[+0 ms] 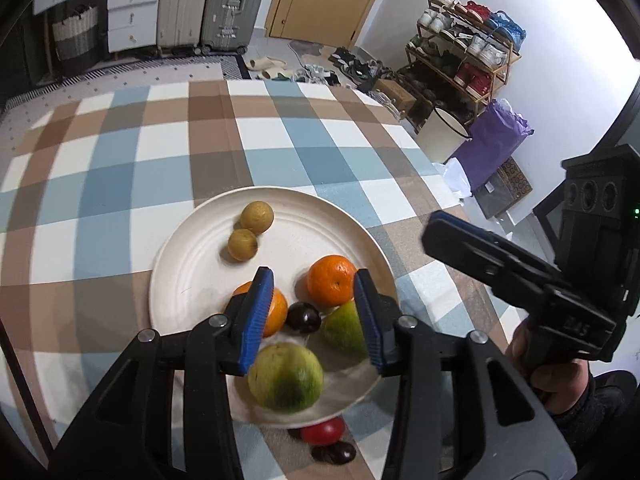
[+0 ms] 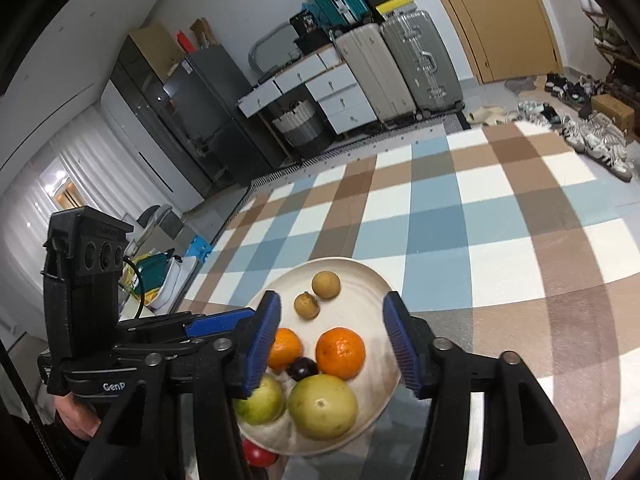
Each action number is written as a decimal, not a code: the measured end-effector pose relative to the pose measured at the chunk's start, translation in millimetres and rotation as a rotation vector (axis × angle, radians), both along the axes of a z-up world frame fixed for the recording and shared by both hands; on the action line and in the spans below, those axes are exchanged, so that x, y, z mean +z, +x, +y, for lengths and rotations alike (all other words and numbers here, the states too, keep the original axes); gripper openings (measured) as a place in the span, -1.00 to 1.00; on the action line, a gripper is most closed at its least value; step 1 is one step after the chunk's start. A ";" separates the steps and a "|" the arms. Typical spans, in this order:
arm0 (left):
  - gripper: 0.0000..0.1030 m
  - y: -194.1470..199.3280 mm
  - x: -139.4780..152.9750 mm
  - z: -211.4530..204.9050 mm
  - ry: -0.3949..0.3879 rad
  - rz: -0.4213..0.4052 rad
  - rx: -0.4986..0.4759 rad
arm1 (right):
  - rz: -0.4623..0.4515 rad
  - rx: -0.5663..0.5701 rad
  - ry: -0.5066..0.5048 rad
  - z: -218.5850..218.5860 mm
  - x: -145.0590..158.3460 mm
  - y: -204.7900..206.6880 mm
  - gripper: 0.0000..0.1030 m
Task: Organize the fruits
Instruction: 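Withdraw both open grippers from the plate, then lower the right gripper onto the dark plum and close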
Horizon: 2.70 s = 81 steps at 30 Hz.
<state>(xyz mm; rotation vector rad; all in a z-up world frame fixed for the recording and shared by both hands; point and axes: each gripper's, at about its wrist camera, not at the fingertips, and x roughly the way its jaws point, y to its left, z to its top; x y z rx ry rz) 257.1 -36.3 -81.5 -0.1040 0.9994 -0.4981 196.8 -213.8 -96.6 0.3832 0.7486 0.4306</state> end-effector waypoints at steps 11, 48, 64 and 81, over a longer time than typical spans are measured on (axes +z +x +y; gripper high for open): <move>0.29 -67.0 28.1 17.6 0.039 -0.091 0.074 | -0.072 0.023 -0.026 10.1 23.8 -54.1 0.53; 0.97 -195.7 -26.4 96.5 0.145 -0.094 0.349 | -0.040 0.074 -0.196 48.9 -27.7 -149.0 0.90; 0.97 -192.6 -53.0 109.0 0.108 -0.046 0.352 | 0.031 0.198 -0.242 93.1 -55.1 -132.0 0.61; 0.97 -175.3 -68.2 125.0 0.090 -0.006 0.371 | 0.058 0.294 -0.274 116.2 -67.7 -122.0 -0.55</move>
